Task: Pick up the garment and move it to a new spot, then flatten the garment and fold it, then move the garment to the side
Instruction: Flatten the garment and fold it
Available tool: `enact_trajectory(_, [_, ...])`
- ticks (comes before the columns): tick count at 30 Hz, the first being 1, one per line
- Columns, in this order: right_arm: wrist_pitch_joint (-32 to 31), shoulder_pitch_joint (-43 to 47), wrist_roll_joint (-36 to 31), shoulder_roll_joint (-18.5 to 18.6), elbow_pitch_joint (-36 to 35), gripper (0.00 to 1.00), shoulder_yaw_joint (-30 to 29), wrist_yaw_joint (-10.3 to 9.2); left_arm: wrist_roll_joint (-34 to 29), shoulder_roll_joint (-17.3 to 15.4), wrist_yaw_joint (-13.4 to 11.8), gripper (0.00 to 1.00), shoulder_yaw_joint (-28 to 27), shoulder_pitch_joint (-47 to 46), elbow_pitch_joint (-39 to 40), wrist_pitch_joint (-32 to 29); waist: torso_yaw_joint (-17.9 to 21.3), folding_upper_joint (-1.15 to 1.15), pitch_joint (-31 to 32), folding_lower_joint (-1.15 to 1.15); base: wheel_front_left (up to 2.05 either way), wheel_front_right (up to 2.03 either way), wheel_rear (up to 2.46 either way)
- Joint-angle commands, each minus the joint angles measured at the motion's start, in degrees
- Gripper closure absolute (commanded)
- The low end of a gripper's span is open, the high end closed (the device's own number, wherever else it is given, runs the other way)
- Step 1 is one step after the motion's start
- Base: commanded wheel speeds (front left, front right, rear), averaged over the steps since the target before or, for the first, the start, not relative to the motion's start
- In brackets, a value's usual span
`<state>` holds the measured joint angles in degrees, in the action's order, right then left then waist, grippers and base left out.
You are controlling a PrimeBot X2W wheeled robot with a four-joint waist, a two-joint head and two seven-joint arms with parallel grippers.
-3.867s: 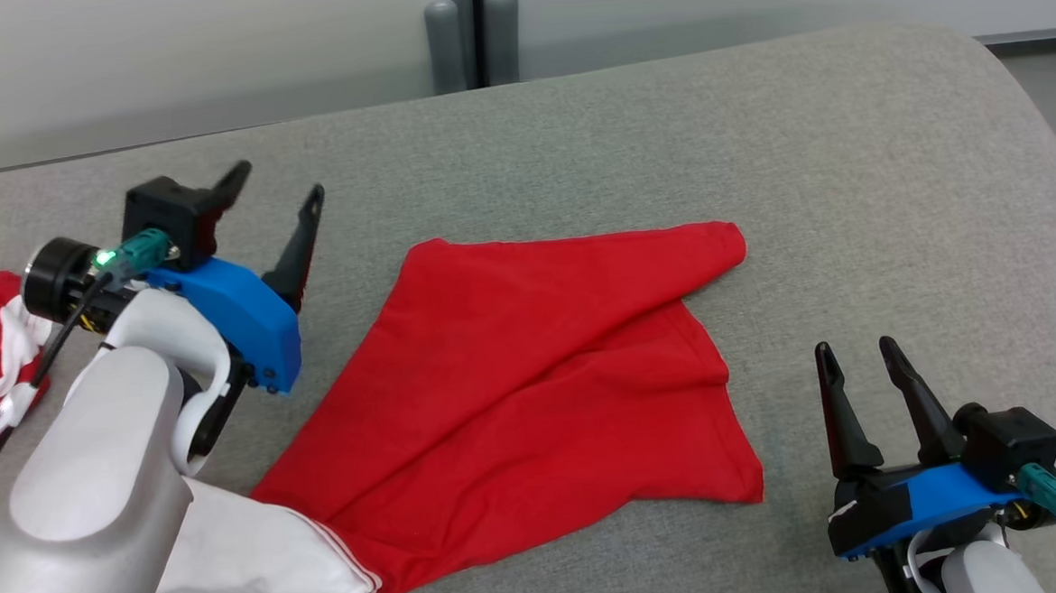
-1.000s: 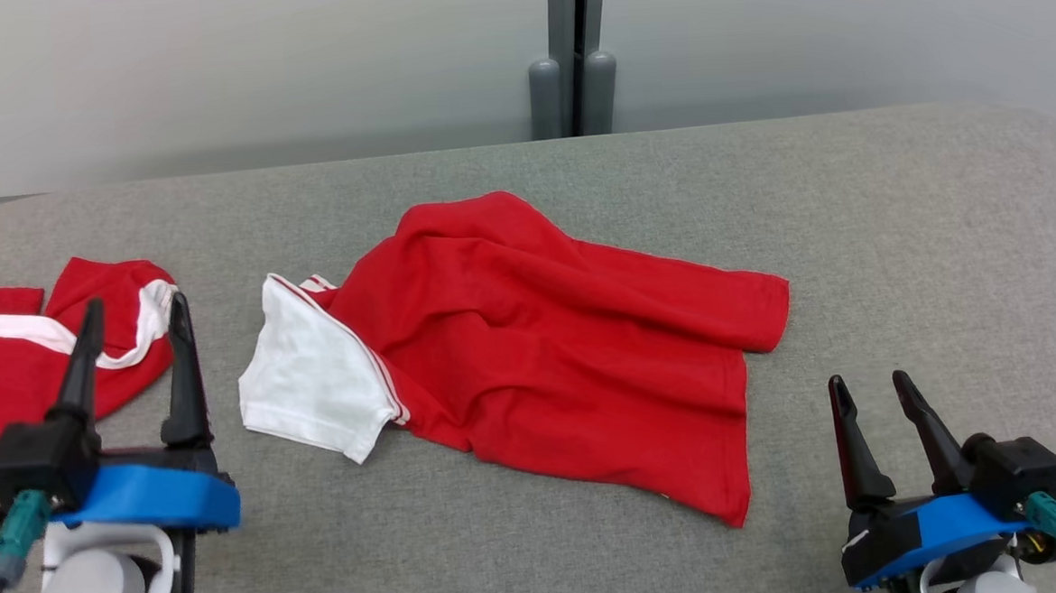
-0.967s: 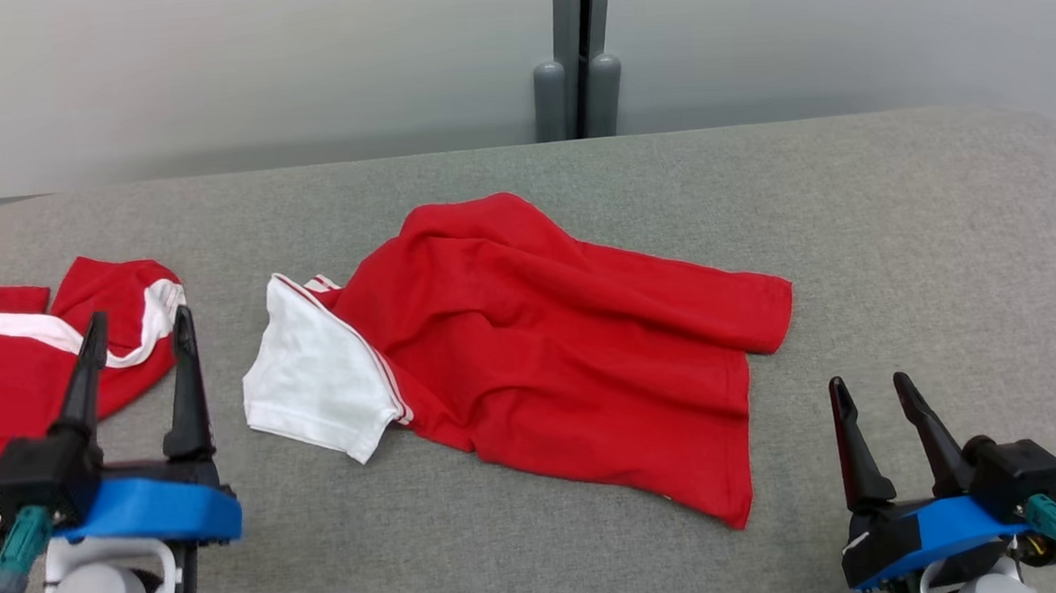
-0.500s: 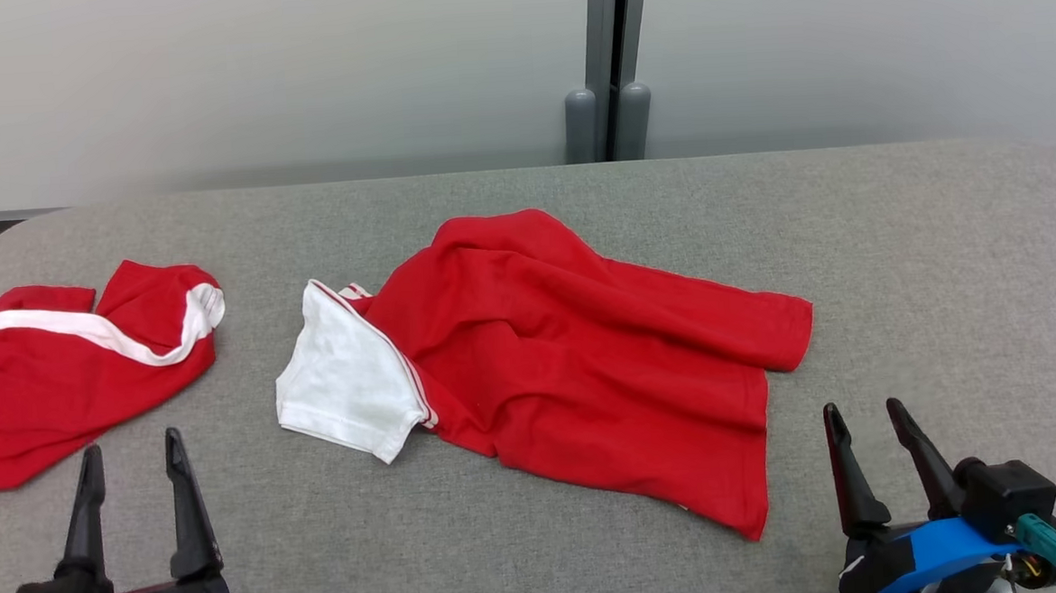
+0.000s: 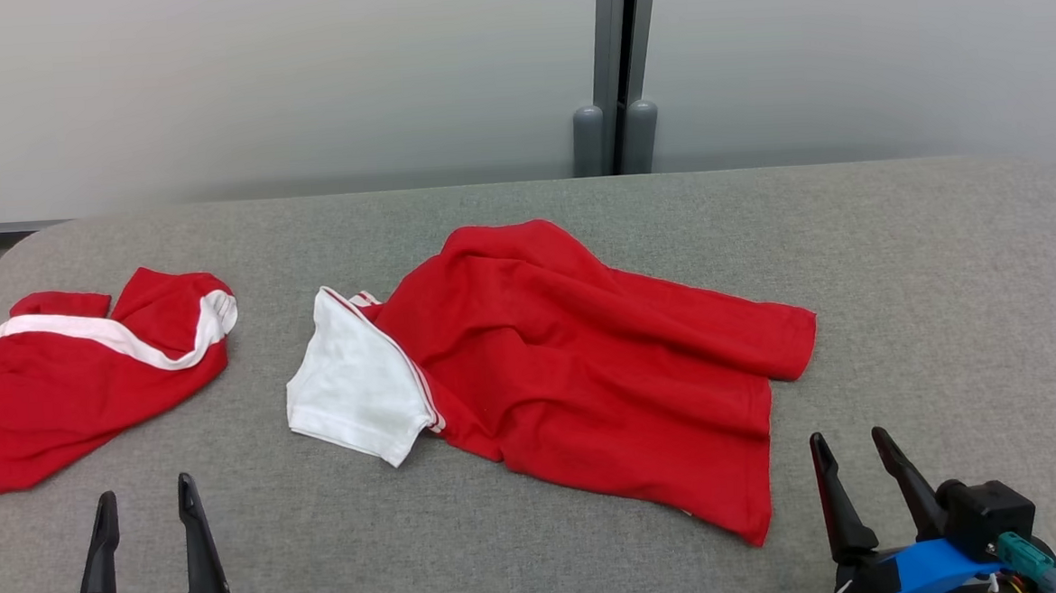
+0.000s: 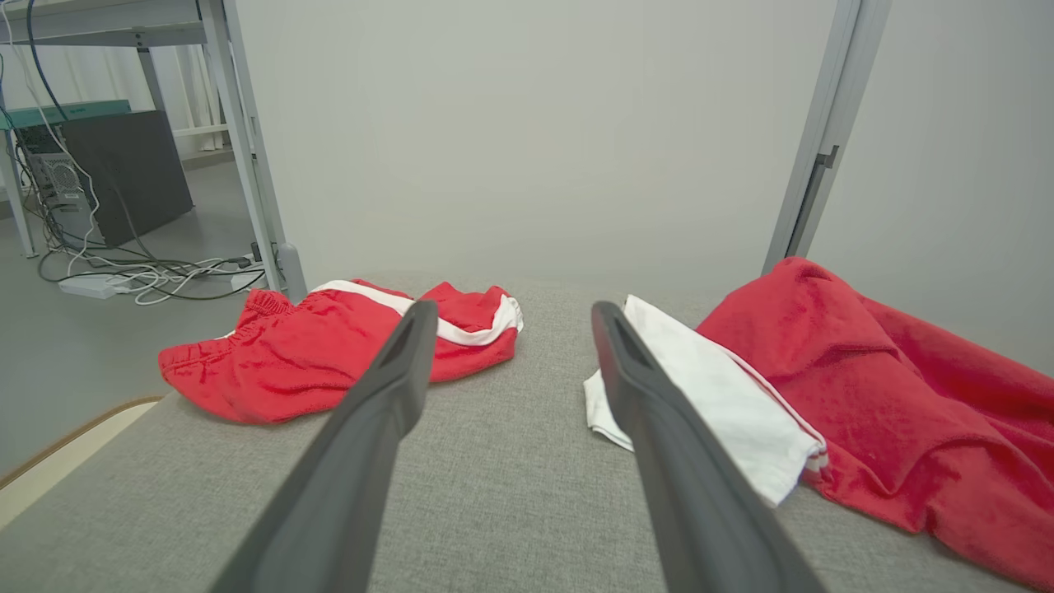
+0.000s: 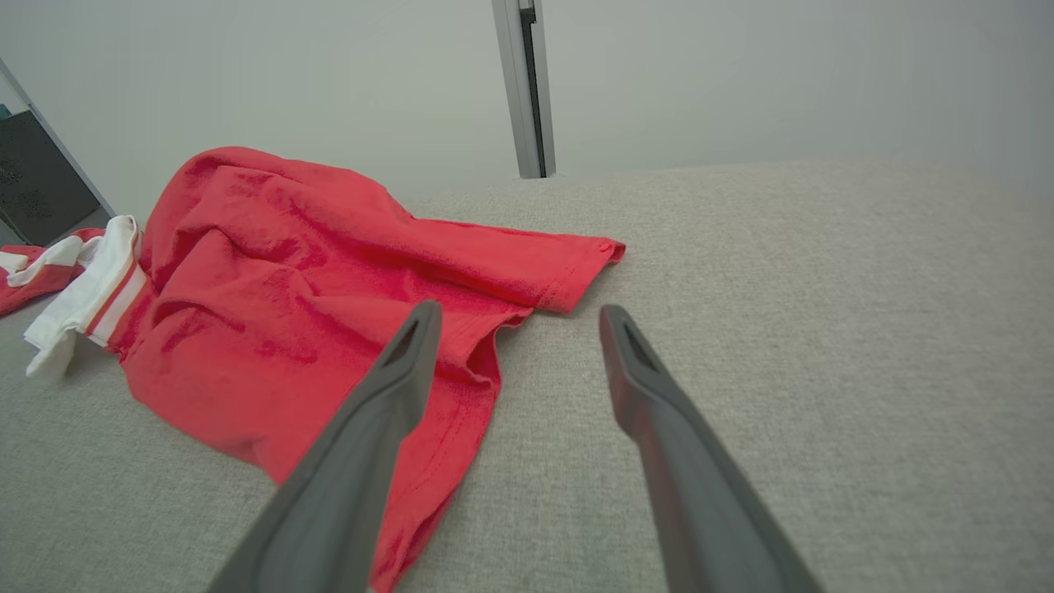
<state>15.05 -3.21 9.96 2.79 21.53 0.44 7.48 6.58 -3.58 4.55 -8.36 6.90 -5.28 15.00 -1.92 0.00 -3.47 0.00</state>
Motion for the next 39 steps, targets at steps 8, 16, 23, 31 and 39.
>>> enact_trajectory(8, [0.2,0.5,0.3,0.2,0.3,0.00,0.3,0.03,-1.3,0.6,0.9,0.00,-1.1,-0.2,-0.6,0.3,0.3,0.00,0.4,0.00,0.00,0.00,0.00])
enact_trajectory(16, [0.2,0.7,0.4,0.2,0.1,0.00,0.2,0.03,-1.9,0.7,1.3,0.00,-1.3,-0.6,-0.8,0.3,0.3,0.00,0.5,0.00,0.00,0.00,0.00])
enact_trajectory(23, [0.2,0.7,0.5,0.2,0.3,0.00,0.3,0.03,-1.8,0.7,1.3,0.00,-1.3,-0.4,-1.0,0.3,0.3,0.00,0.8,0.00,0.00,0.00,0.00])
enact_trajectory(31, [0.2,0.7,0.5,0.2,0.4,0.00,0.3,0.03,-1.9,0.8,1.2,0.00,-1.2,-0.3,-1.1,0.3,0.4,0.00,0.9,0.00,0.00,0.00,0.00])
enact_trajectory(39, [0.2,0.6,0.5,0.2,0.7,0.00,0.8,0.03,-2.2,0.7,1.5,0.00,-1.3,-2.2,-2.4,0.3,0.5,0.00,0.6,0.00,0.00,0.00,0.00])
